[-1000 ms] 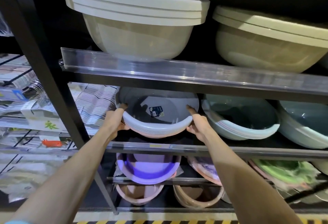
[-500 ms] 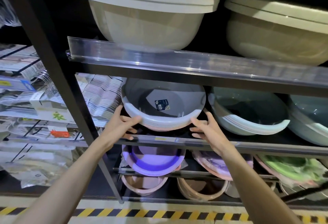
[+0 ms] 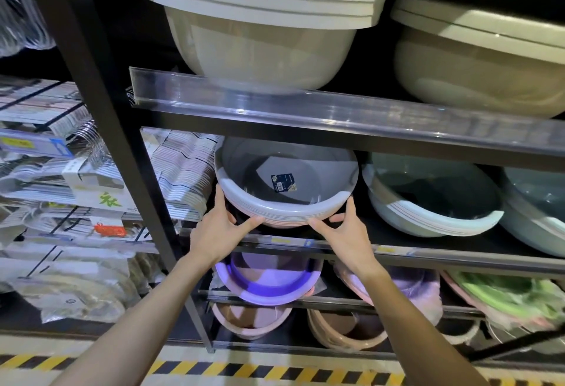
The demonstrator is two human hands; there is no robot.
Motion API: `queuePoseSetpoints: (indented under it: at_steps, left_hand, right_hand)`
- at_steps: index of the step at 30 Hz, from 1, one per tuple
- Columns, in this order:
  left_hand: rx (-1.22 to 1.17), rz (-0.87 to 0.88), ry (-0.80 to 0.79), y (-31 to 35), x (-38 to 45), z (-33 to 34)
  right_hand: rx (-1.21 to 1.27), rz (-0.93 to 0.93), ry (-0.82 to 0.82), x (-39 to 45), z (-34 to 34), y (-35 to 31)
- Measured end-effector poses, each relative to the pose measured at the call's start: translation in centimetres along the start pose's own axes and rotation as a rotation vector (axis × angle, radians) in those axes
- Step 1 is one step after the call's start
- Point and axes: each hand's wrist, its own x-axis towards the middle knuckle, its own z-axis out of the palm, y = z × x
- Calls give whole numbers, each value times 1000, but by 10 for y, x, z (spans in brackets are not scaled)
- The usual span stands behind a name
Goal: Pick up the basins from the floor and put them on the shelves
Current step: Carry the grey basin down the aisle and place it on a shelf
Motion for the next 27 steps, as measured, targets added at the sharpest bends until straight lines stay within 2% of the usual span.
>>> queuePoseSetpoints:
  at_steps: [6,17,27]
  left_hand:
    - [46,0,30,0,10,3]
    - [105,-59,-20,8,24,2]
    - [186,-41,-41,16,27,-8]
  right_hand:
    - [-57,53,14,12,4,0]
    - [-168,107,8,30,3,-6]
    - [-240,126,-13,33,0,-10]
